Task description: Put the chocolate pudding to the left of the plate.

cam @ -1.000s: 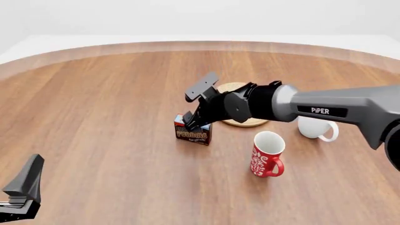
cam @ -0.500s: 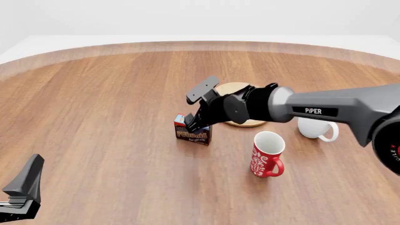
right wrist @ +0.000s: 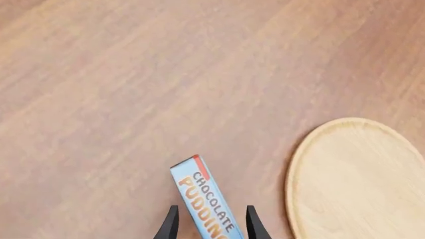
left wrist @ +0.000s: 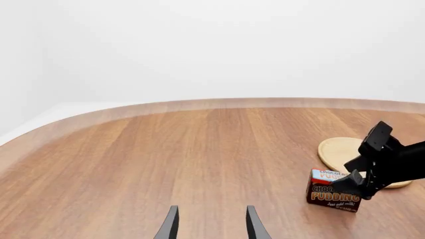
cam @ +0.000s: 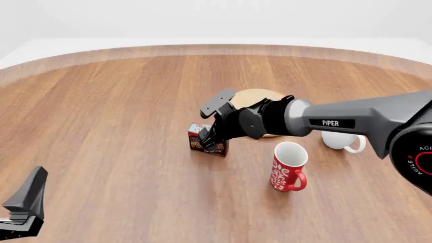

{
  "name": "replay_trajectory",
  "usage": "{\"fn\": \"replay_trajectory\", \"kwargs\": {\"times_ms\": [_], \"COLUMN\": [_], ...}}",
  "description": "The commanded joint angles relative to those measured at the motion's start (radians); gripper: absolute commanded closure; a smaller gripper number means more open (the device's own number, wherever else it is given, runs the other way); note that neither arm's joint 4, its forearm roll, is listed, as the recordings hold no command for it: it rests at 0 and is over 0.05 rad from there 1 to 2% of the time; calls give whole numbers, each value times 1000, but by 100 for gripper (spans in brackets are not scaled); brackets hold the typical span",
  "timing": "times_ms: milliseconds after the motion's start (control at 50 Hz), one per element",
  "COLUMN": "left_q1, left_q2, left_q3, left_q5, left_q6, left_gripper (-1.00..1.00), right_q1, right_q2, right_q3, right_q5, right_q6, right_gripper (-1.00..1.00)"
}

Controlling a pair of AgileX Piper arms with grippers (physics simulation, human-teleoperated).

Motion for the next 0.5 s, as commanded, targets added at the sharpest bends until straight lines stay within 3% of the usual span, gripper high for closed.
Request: {"fn": "replay_trajectory", "kwargs": {"times_ms": [20, 500], "left_q1": [0, 0], "left_q2": [0, 0], "left_q3": [0, 0], "left_q5": [0, 0], "left_q6": [0, 0], "left_gripper": [-100, -100], "right_q1": [-7, -2], "right_q2": [18, 40], "right_q3": [-17, -28], "right_q5": [4, 2], "right_q6": [-3, -3], "right_gripper": [-100, -100]}}
